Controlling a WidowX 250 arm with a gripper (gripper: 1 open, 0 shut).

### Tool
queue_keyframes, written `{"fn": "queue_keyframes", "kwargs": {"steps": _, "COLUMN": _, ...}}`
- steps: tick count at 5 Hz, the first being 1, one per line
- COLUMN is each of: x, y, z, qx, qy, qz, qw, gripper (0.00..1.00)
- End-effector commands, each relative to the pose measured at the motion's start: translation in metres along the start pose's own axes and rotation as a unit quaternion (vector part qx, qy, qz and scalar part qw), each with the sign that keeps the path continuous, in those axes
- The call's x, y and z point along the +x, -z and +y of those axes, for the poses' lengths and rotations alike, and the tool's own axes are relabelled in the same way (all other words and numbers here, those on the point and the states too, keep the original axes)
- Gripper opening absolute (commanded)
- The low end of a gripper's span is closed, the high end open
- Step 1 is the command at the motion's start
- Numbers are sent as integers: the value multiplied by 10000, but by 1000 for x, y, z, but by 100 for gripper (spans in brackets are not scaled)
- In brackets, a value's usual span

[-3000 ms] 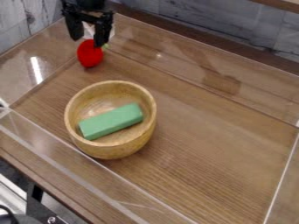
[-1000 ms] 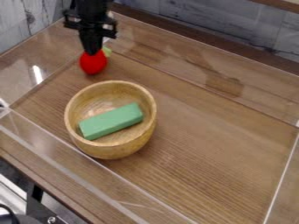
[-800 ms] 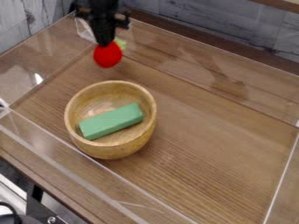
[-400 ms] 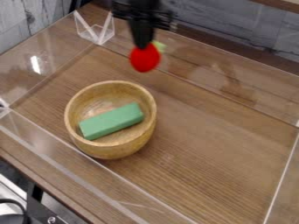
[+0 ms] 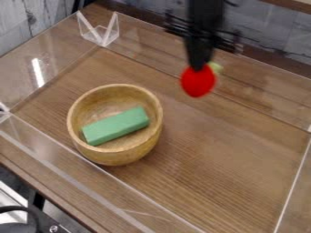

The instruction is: Move the red fruit to the right side of the table

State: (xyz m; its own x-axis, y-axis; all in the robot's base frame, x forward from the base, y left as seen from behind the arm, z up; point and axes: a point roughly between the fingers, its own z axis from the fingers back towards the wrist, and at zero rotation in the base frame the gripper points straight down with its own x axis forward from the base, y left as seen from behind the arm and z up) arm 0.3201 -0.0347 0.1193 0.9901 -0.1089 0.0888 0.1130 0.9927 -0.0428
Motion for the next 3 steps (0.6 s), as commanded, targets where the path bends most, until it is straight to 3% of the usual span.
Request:
{"fn": "queue_keyframes", "kwargs": {"steps": 1, "x": -5, "y": -16, "z": -30, "qx": -25, "qy": 137, "qz": -244, "qw": 9996, "gripper": 0}}
{"fn": "queue_keyframes", "kwargs": {"steps": 2, "x": -15, "y": -9, "z": -54, "qx": -96, "qy": 163, "qz": -152, "qw": 9997, "gripper": 0}}
{"fn": "queue_keyframes", "kwargs": {"steps": 3, "x": -24, "y": 3, "z": -77, "qx": -187, "qy": 478, "qz": -76, "qw": 9987, "gripper": 0}}
